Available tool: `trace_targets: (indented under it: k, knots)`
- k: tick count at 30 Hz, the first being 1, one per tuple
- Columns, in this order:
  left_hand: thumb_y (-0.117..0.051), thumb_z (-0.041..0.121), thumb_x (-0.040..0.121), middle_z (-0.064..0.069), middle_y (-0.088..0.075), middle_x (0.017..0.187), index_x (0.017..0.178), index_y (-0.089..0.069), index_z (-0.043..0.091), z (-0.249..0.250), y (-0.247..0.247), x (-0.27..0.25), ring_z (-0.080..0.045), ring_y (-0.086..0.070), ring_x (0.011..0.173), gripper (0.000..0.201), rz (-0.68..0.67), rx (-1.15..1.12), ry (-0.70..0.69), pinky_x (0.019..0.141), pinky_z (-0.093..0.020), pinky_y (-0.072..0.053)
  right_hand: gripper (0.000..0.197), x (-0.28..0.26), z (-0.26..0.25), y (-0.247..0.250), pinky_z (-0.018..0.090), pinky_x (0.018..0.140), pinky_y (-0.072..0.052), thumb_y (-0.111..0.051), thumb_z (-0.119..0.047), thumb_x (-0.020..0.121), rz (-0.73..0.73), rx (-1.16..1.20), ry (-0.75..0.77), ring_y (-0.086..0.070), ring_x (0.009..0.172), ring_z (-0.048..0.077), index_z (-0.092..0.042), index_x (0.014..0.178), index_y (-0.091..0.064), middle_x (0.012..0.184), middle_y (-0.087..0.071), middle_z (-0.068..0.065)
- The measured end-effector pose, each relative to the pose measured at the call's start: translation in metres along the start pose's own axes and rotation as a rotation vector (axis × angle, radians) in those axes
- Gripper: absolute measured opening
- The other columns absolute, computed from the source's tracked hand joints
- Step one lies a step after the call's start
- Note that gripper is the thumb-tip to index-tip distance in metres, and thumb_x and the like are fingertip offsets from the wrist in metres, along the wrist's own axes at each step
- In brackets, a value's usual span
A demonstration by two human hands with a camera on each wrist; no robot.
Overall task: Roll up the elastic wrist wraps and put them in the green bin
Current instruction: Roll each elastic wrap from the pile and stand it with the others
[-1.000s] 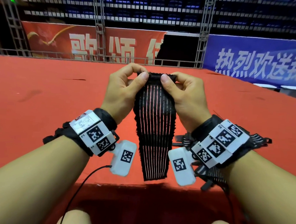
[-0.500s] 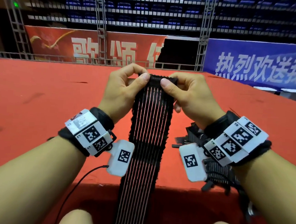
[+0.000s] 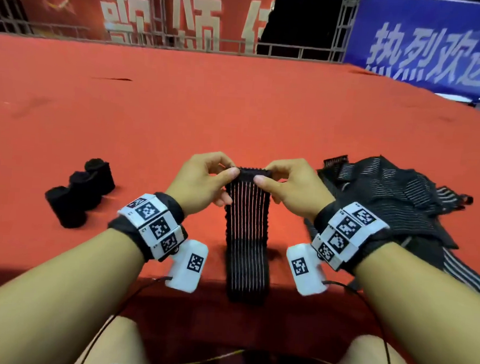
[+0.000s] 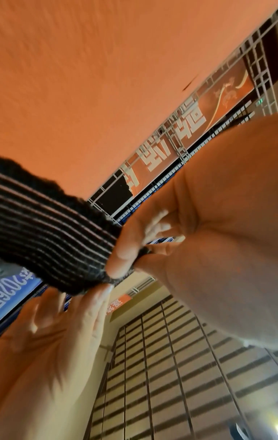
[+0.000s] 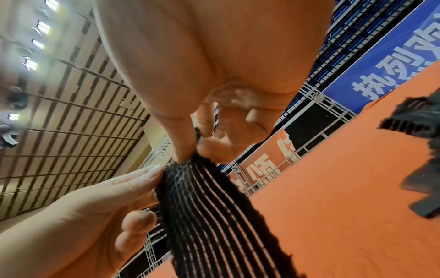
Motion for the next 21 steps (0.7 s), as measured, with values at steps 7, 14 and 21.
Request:
trace_targets:
  k: [7, 14, 21]
  knots:
    - [-0.063, 0.01, 0.099, -0.001, -0.057, 0.086, 0.083, -0.065, 0.015, -0.044, -0.01, 0.056, -0.025, -0.075, 0.073, 0.016, 0.075, -0.032, 0.071, 0.071, -0.036, -0.062, 0.012, 0.043, 0.042, -0.014, 0.033, 0.056, -0.057, -0.072, -0.014, 0.093, 0.102, 0.081, -0.146, -0.074, 0.062, 0.022, -0.014, 0.081, -0.068, 0.07, -0.07, 0.006]
    - [-0.065, 0.012, 0.098, 0.0, -0.067, 0.066, 0.083, -0.067, 0.017, -0.071, -0.022, 0.105, -0.025, -0.076, 0.078, 0.016, 0.114, -0.003, 0.135, 0.08, -0.044, -0.063, 0.011, 0.082, 0.075, -0.016, 0.045, 0.074, -0.064, -0.072, -0.012, 0.092, 0.16, 0.124, -0.26, -0.076, 0.069, 0.022, -0.011, 0.082, -0.069, 0.067, -0.071, 0.006]
    - [-0.066, 0.008, 0.096, -0.006, -0.07, 0.109, 0.131, -0.055, 0.016, -0.128, -0.052, 0.112, -0.023, -0.068, 0.099, 0.038, -0.043, -0.04, 0.363, 0.093, -0.039, -0.056, 0.05, 0.088, 0.124, -0.041, 0.048, 0.093, -0.057, -0.075, -0.012, 0.088, 0.002, 0.056, -0.428, -0.072, 0.099, 0.025, -0.015, 0.134, -0.056, 0.101, -0.071, 0.002]
Point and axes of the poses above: each hand's wrist, its own x-axis towards the middle knuckle, its own y-axis out of the back of the hand, z = x × y, the point moved 4 cm from there along x, towards the middle knuckle
